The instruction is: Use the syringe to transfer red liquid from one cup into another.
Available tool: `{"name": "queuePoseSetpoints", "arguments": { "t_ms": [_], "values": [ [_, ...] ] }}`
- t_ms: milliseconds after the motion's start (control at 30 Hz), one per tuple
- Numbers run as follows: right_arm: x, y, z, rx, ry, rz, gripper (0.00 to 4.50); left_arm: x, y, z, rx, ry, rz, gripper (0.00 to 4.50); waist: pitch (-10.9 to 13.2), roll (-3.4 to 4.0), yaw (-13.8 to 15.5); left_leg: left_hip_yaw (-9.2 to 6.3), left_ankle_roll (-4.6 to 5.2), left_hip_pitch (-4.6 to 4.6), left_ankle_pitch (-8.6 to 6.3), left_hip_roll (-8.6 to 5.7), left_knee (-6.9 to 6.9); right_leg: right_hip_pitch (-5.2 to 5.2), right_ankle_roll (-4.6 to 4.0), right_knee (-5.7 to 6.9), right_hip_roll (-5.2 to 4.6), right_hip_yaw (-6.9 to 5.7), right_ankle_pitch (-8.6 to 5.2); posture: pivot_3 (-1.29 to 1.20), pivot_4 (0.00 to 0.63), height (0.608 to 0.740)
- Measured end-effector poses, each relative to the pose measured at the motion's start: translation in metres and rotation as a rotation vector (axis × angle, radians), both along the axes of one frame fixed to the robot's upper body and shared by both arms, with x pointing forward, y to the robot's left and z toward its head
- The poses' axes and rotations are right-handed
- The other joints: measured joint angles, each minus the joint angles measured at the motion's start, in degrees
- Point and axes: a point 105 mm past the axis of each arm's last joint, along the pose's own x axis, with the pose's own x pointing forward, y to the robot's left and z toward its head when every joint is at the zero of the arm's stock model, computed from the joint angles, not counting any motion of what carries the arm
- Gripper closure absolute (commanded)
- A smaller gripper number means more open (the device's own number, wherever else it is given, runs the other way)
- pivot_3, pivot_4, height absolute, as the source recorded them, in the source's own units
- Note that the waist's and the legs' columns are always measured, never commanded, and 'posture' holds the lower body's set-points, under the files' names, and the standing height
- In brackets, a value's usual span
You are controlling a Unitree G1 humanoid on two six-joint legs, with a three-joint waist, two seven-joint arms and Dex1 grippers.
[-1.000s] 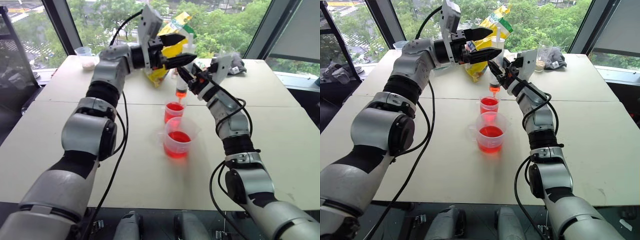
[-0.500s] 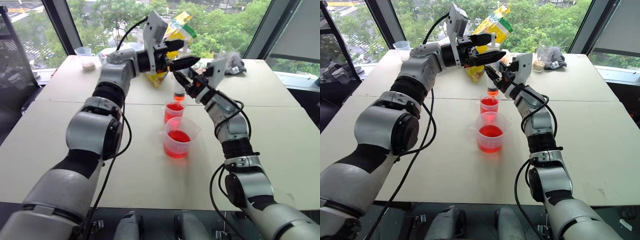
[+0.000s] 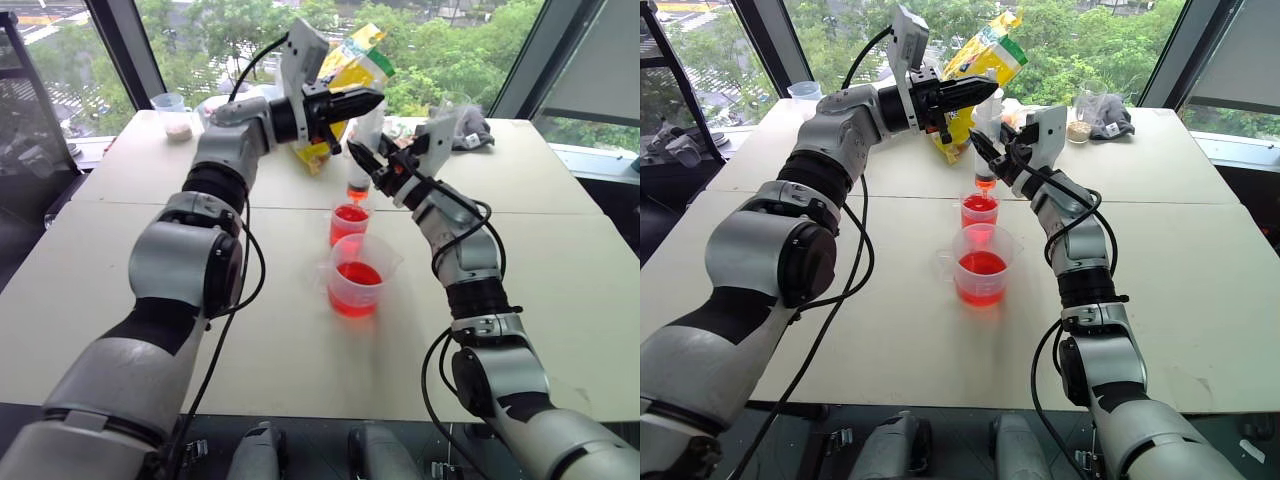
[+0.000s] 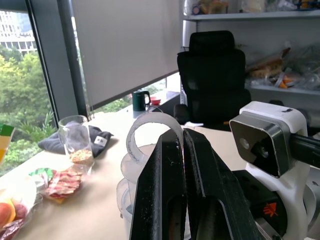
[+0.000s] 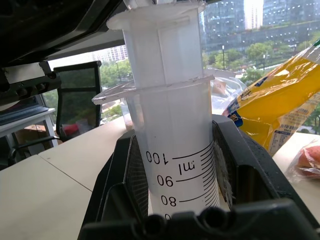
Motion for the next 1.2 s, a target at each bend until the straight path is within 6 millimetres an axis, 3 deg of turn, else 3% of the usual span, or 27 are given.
{"name": "queuePoseSetpoints", "arguments": {
  "t_ms": [833, 1200],
  "values": [
    [-0.014, 0.005, 0.01, 0.021, 0.123, 0.023, 3.08, -0.002, 0.004, -0.009, 0.031, -0.007, -0.023, 4.47, 0.0, 0.0, 0.03, -0.01, 0.0, 0.0, 0.0, 0.0, 0.0, 0.0, 0.0, 0.01, 0.0, 0.0, 0.0, 0.0, 0.15, 0.74],
    [-0.014, 0.006, 0.02, 0.013, 0.105, 0.023, 3.08, -0.004, 0.005, -0.002, 0.028, -0.041, -0.024, 4.47, 0.0, 0.0, 0.02, -0.01, 0.0, 0.0, 0.0, 0.0, 0.0, 0.0, 0.0, 0.01, 0.0, 0.0, 0.0, 0.0, 0.15, 0.74]
  ]
}}
